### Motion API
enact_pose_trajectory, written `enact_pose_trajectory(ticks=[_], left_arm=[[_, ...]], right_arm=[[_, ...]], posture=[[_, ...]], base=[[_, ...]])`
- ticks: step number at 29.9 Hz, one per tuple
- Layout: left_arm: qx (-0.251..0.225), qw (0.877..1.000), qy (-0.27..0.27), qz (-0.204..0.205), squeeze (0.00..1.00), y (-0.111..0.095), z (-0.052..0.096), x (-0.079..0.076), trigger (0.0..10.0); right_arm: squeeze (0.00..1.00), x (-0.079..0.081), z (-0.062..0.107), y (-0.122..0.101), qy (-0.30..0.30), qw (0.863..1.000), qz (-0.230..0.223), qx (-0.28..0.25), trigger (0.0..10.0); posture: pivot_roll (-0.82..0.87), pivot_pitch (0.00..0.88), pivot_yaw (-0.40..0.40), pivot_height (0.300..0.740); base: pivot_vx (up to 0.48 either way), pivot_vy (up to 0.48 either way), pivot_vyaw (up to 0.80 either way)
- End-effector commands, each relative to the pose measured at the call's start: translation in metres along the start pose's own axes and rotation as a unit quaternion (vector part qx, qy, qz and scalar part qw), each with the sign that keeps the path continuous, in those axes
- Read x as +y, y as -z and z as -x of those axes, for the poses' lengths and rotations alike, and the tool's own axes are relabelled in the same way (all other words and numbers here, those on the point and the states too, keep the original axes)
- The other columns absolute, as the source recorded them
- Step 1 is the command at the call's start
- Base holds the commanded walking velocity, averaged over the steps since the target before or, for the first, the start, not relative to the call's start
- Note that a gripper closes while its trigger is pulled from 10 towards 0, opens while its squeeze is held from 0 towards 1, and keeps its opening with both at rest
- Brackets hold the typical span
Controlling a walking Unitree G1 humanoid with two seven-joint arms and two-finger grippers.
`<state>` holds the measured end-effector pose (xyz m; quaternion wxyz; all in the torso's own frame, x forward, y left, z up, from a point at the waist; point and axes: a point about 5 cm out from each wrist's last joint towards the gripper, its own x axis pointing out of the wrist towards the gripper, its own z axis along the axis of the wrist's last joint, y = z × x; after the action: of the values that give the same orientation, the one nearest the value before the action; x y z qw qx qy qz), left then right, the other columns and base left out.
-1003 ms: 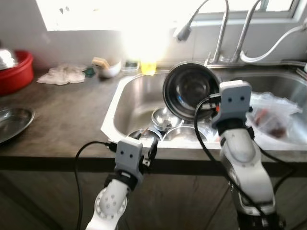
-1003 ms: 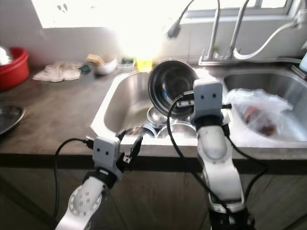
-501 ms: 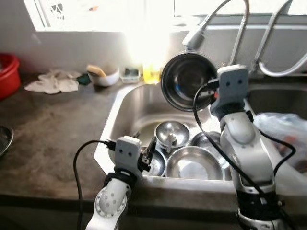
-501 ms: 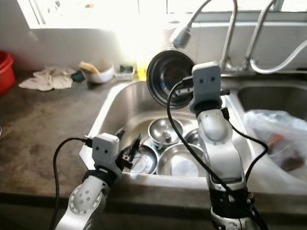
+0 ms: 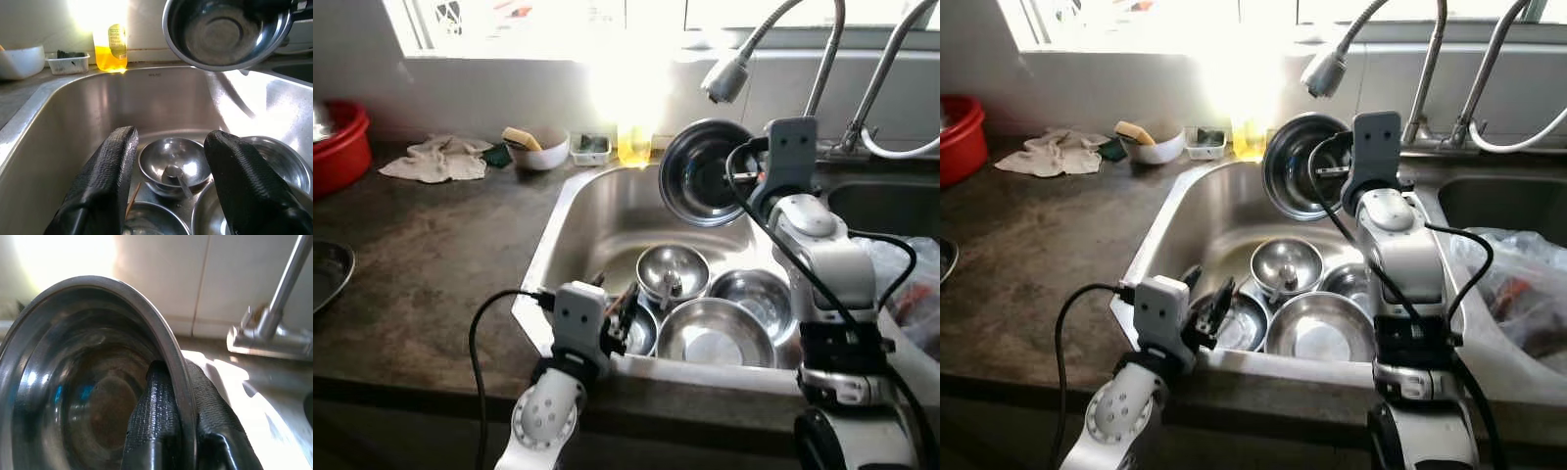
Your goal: Kitchen organization
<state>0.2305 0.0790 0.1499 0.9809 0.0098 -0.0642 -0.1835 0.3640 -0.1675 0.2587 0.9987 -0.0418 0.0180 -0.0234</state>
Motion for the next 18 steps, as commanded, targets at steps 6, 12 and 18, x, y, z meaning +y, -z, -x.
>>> enact_pose_trajectory(ticks=[6, 12, 18], left_arm=[[0.003, 1.000, -0.005, -0.004, 0.00, -0.002, 0.003, 0.002, 10.0], [0.005, 1.000, -0.003, -0.004, 0.00, -0.002, 0.006, 0.000, 10.0], [0.009, 1.000, 0.000, -0.002, 0.00, -0.002, 0.008, -0.001, 10.0]], right_arm=[[0.00, -0.023, -0.012, 0.029, 0.052, 0.993, 0.009, 0.103, 10.0], [0.00, -0.029, -0.010, 0.063, 0.083, 0.981, -0.010, 0.177, 10.0], [0.10, -0.028, -0.003, 0.089, 0.094, 0.969, -0.044, 0.224, 10.0]], posture=[[0.09, 0.076, -0.028, 0.740], [0.09, 0.087, -0.019, 0.740], [0.09, 0.097, -0.014, 0.740]], base=[[0.000, 0.000, 0.00], [0.000, 0.000, 0.00], [0.000, 0.000, 0.00]])
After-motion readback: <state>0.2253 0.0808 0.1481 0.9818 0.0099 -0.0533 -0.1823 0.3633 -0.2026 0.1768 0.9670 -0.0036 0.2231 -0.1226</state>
